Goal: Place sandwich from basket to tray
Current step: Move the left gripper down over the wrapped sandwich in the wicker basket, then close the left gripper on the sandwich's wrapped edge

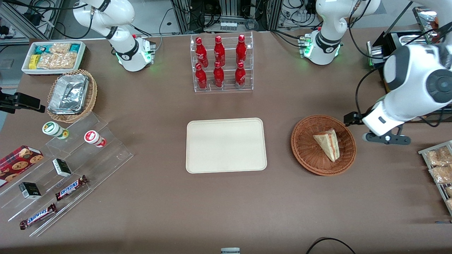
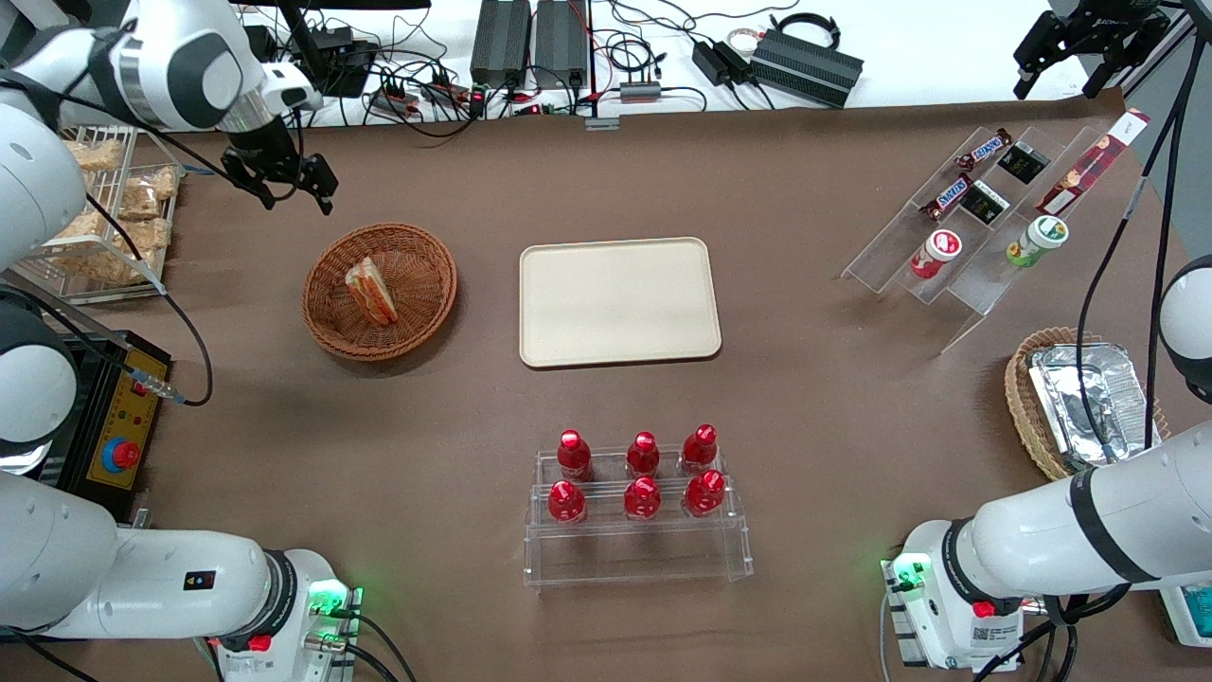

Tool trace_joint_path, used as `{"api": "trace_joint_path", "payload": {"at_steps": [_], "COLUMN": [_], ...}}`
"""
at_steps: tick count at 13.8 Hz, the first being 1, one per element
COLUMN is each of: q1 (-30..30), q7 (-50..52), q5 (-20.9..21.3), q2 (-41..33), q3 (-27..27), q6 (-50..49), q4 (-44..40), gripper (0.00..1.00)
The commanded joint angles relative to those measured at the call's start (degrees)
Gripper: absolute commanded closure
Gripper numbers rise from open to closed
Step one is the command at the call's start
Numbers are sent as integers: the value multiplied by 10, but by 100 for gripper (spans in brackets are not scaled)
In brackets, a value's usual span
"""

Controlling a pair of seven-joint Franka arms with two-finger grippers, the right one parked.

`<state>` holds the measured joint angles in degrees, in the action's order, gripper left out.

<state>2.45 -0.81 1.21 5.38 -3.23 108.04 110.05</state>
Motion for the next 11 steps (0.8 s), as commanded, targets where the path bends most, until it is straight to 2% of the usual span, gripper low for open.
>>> {"api": "trace_joint_path", "payload": {"at_steps": [1,5,11], "q1": [5,5,5], "q7": [35,155,394], "q5": [5,5,5], "q2": [-23,-51,-28], "q3": [-1,-7,-22], "q6": [65,196,287], "q4": [67,182,212], "gripper": [0,0,0]}}
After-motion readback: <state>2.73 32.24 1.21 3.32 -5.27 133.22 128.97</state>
